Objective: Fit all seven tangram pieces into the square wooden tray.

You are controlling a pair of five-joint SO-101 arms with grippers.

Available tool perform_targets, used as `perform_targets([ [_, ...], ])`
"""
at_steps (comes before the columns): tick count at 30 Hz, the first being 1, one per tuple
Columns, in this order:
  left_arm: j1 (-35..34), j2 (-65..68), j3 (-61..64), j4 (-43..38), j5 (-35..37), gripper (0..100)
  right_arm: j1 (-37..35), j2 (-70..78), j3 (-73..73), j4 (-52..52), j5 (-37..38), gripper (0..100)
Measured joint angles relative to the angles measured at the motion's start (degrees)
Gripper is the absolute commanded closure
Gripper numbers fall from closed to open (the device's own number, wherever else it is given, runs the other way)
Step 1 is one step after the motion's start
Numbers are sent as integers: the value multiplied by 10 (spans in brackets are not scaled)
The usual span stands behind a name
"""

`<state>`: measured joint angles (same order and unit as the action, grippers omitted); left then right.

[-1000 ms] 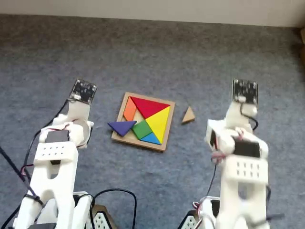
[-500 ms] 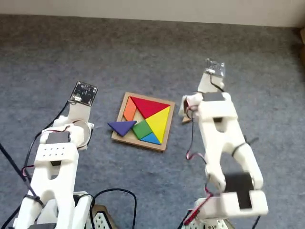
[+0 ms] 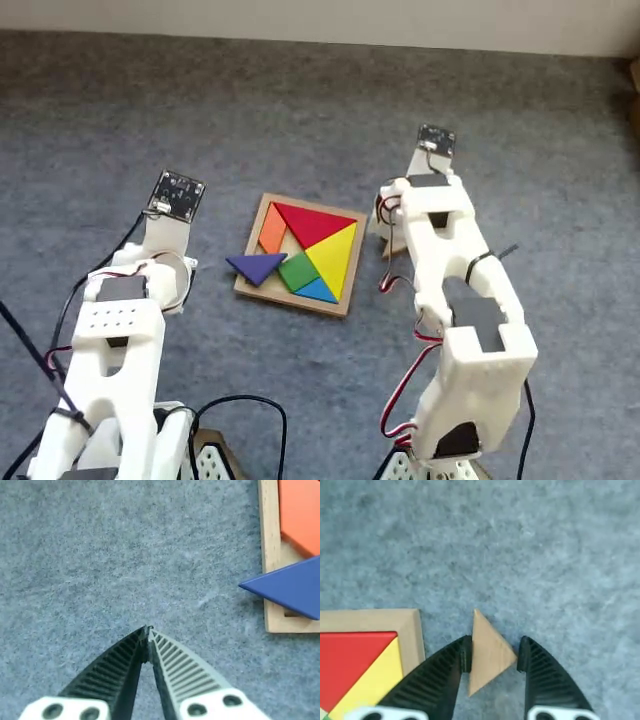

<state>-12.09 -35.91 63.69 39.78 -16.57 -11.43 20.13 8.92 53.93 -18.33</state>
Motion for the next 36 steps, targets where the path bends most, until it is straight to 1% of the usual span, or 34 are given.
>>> perform_targets([
  [6,0,0,0,0,0,983,2,19,-16,1,0,839],
  [28,0,0,5,0,0,983,2,19,-16,1,0,840],
  [30,0,0,5,0,0,983,2,19,-16,1,0,861],
  [33,0,0,5,0,0,983,6,18,-16,1,0,920],
  [36,0,0,5,0,0,983,11,5,-16,2,0,935],
])
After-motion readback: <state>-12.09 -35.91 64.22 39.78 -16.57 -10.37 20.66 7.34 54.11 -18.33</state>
